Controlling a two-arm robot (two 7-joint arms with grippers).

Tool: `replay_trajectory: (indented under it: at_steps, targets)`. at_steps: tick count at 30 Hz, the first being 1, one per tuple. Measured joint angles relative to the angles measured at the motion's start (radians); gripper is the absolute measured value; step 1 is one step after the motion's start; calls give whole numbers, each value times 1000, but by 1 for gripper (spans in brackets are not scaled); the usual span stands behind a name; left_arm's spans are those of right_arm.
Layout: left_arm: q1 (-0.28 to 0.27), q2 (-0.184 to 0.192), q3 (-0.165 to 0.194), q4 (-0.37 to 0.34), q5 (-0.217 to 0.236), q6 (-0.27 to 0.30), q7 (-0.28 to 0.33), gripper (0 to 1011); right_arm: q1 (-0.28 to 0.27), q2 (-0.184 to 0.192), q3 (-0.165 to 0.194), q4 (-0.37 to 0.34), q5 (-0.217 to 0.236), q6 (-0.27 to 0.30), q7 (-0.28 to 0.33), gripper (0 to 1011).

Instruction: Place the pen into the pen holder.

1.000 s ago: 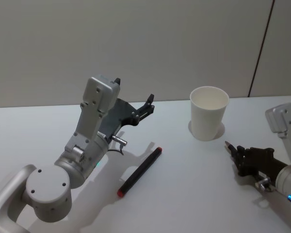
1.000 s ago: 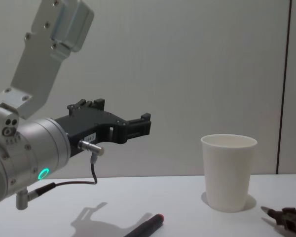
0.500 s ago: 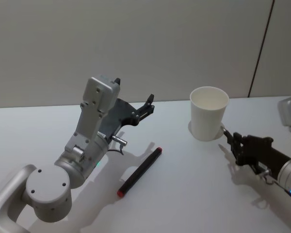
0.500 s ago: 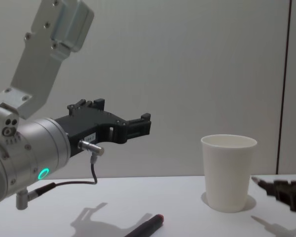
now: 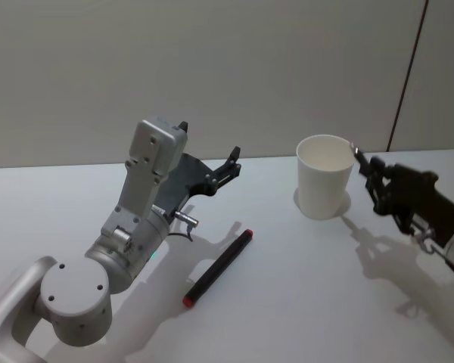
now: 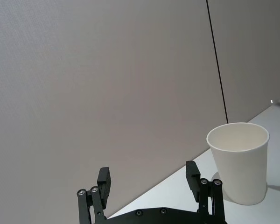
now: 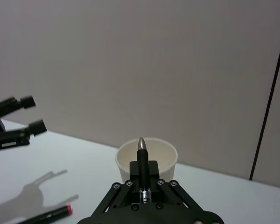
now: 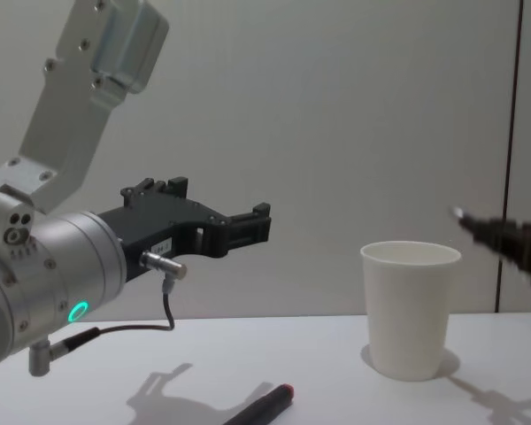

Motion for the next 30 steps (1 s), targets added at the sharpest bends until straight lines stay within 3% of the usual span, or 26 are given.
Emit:
replay_trajectory:
  at_steps: [6,13,23,30]
  targets:
    - [0,0,0,0,0,0,0,1001,34,-13,8,17,32,-85,9,107]
    - [0,0,0,0,0,0,0,1001,109,-46,11,83,45,-179,18,107]
    - [0,0,0,0,0,0,0,1001,248,-112,-4,245,15,-287,12,107]
    - [0,0,0,0,0,0,0,1001,302,-142,-18,323,-6,-322,19,107]
